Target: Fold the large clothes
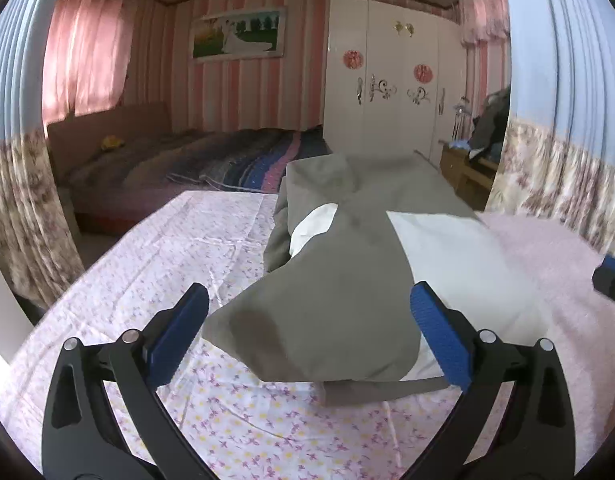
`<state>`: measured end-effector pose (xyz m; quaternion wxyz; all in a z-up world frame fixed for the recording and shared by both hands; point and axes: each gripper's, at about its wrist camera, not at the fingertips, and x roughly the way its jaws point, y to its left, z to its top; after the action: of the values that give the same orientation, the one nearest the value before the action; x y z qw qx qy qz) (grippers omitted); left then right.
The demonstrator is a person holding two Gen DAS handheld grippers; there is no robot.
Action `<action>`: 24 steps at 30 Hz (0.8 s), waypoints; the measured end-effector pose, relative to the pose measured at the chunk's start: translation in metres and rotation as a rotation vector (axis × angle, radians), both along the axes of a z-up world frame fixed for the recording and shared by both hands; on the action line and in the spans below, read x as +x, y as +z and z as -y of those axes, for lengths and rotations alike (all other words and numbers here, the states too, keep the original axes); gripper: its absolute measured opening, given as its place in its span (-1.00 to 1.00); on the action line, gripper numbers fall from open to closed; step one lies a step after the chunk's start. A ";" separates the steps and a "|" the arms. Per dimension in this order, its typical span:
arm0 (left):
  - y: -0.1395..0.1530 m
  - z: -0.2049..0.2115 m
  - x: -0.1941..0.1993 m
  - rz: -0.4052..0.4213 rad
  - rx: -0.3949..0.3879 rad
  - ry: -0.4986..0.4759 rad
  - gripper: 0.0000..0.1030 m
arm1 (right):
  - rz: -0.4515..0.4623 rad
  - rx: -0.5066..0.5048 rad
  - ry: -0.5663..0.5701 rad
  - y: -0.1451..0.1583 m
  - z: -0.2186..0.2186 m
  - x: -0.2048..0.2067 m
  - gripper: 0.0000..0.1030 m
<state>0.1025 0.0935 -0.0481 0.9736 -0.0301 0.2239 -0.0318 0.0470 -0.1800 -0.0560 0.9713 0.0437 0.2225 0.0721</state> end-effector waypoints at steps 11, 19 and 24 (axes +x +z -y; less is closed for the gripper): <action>-0.009 -0.019 0.008 -0.047 -0.084 0.019 0.94 | -0.059 0.048 -0.038 -0.002 0.013 0.007 0.96; -0.008 -0.019 0.007 -0.041 -0.088 0.009 0.94 | -0.077 0.042 -0.043 -0.005 0.014 0.012 0.96; -0.009 -0.020 0.009 -0.058 -0.100 0.002 0.94 | -0.090 0.026 -0.039 -0.007 0.010 0.013 0.96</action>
<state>0.1116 0.1132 -0.0569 0.9640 -0.0799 0.2503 -0.0414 0.0605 -0.1903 -0.0628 0.9609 0.0641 0.2639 0.0540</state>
